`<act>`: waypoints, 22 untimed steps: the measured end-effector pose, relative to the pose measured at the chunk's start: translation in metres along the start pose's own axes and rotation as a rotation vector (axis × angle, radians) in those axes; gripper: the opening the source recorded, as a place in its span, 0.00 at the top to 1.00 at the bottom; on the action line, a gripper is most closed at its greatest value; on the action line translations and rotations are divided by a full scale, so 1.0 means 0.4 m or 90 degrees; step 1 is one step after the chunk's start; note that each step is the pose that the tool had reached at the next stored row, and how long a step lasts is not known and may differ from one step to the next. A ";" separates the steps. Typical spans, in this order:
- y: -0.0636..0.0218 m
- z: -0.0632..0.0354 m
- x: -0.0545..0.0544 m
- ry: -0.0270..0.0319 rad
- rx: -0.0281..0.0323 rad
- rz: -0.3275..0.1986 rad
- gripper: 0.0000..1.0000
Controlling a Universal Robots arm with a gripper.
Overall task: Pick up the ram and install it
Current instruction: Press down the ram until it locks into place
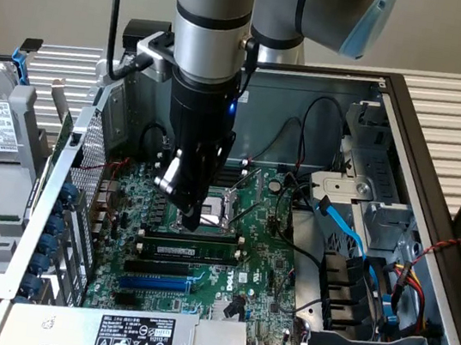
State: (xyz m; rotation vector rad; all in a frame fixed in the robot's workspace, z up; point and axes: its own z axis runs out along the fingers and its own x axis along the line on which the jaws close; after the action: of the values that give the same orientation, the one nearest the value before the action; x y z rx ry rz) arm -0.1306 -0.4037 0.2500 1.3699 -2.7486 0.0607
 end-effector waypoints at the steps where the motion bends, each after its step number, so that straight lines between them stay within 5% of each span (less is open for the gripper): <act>1: 0.000 0.000 0.000 0.0001 -0.0008 0.010 0.89; 22: 0.000 0.004 0.000 0.0010 -0.0187 0.232 0.89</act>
State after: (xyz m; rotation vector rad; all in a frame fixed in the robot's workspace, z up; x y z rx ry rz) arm -0.1306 -0.4037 0.2485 0.8461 -2.9463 0.0400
